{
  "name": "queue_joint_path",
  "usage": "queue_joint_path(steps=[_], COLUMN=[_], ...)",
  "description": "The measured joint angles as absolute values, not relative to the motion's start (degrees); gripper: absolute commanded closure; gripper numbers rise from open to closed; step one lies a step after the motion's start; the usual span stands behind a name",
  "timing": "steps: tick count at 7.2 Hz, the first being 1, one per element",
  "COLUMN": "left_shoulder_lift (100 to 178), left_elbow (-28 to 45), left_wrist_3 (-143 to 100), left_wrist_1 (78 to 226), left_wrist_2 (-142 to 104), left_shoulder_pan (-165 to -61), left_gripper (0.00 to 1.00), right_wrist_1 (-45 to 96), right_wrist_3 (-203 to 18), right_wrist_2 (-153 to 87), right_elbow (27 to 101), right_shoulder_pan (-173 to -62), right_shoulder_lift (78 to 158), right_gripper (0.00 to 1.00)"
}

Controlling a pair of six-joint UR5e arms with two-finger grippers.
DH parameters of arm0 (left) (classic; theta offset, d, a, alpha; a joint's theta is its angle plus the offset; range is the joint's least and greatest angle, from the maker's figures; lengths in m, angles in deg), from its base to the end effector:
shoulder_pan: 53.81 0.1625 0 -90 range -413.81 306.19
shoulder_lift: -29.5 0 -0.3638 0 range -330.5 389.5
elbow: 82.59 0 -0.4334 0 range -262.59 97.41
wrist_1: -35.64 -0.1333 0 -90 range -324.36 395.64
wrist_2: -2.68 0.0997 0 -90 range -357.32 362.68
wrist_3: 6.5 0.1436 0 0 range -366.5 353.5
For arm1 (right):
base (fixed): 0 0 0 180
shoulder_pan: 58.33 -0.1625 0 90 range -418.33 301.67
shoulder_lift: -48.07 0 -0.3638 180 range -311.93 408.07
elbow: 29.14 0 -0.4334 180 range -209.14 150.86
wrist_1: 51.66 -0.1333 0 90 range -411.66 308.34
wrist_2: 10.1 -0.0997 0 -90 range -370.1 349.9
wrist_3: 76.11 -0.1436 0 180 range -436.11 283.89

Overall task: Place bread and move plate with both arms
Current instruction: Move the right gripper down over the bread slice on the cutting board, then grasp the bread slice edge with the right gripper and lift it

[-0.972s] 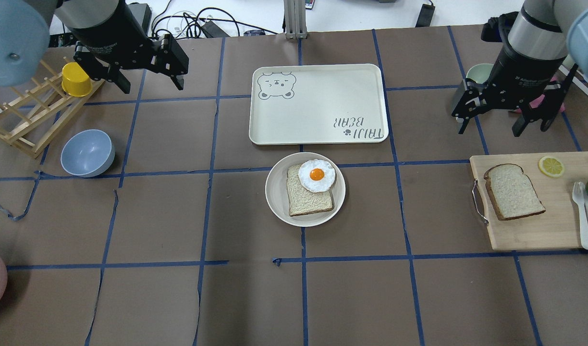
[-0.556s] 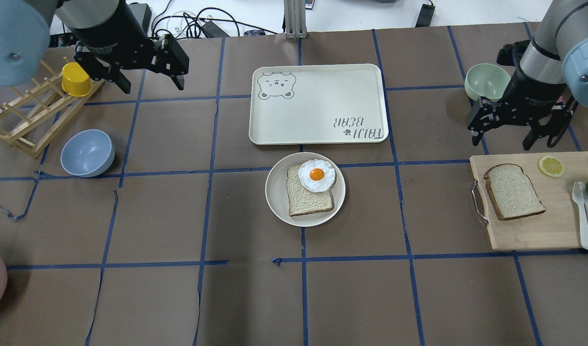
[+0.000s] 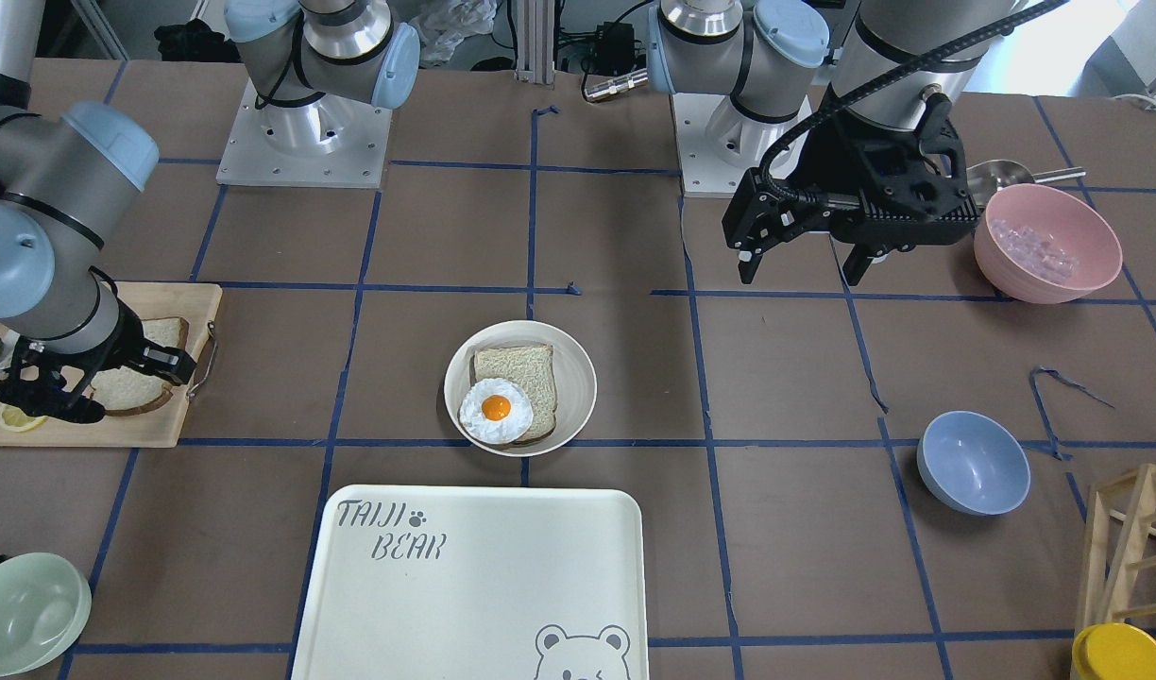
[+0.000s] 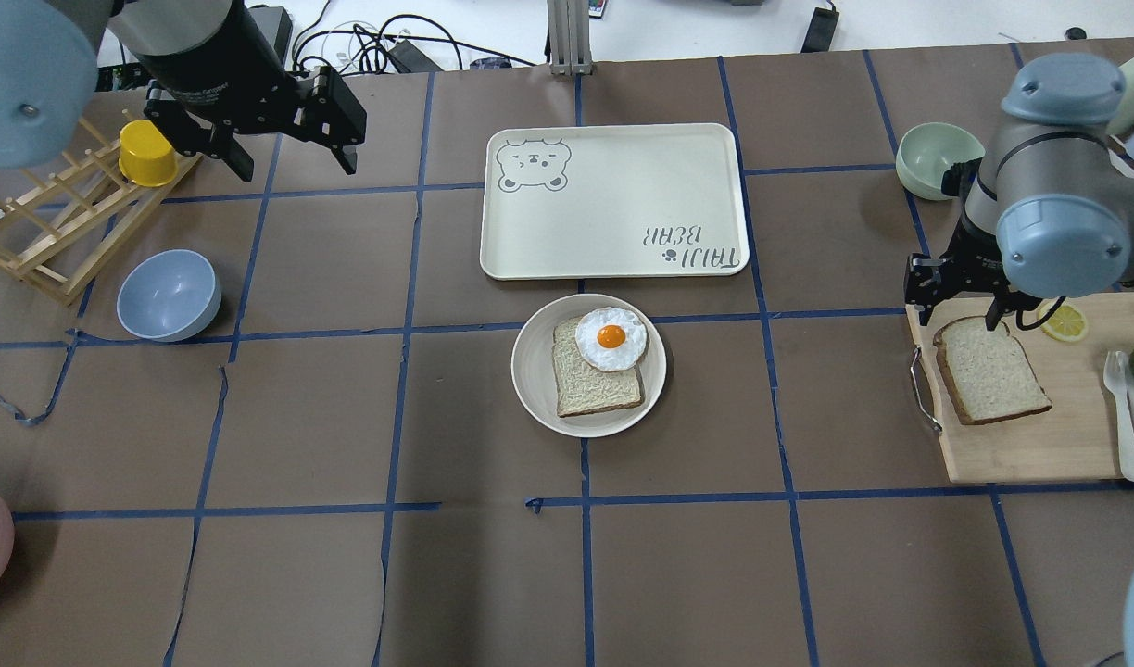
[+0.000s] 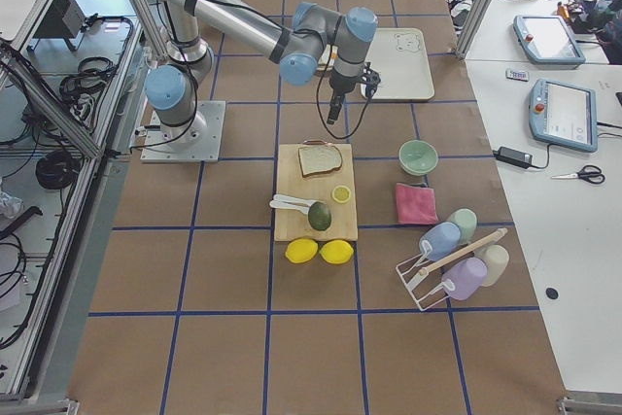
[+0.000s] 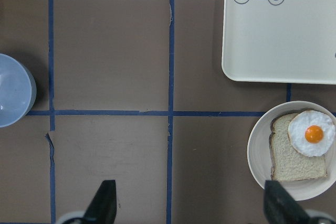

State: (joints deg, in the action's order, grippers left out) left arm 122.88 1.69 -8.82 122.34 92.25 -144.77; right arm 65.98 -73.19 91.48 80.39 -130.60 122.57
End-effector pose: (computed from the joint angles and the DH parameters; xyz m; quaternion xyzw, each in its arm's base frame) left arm -0.1439 -0.5655 0.4103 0.0117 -0.9987 0.0491 0.0052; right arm -0.0628 -0.5394 0.1120 -0.1215 -0.9854 -0.0811 0.0876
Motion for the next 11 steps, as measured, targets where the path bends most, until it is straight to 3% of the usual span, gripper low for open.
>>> queue_joint_path(steps=[1, 8, 9, 10, 11], left_shoulder_lift=[122.87, 122.83, 122.83, 122.84, 122.84], left_elbow=[1.76, 1.88, 1.87, 1.87, 1.87], left_wrist_3=[-8.83, -8.88, -8.88, -8.88, -8.88], left_wrist_1=[122.34, 122.40, 122.39, 122.39, 122.39], left_wrist_2=[92.27, 92.22, 92.23, 92.23, 92.22], left_shoulder_pan=[-144.77, -144.87, -144.87, -144.87, -144.87], left_gripper=[0.00, 0.00, 0.00, 0.00, 0.00], right_wrist_1=[67.97, 70.40, 70.41, 70.42, 70.39], right_wrist_3=[-73.61, -74.11, -74.12, -74.20, -74.53], right_wrist_2=[91.64, 92.45, 92.47, 92.47, 92.45], right_elbow=[80.66, 80.82, 80.82, 80.81, 80.84], right_shoulder_pan=[-130.58, -130.07, -129.63, -129.34, -129.23], right_shoulder_lift=[120.64, 117.46, 117.22, 117.08, 117.03], right_gripper=[0.38, 0.46, 0.52, 0.70, 0.95])
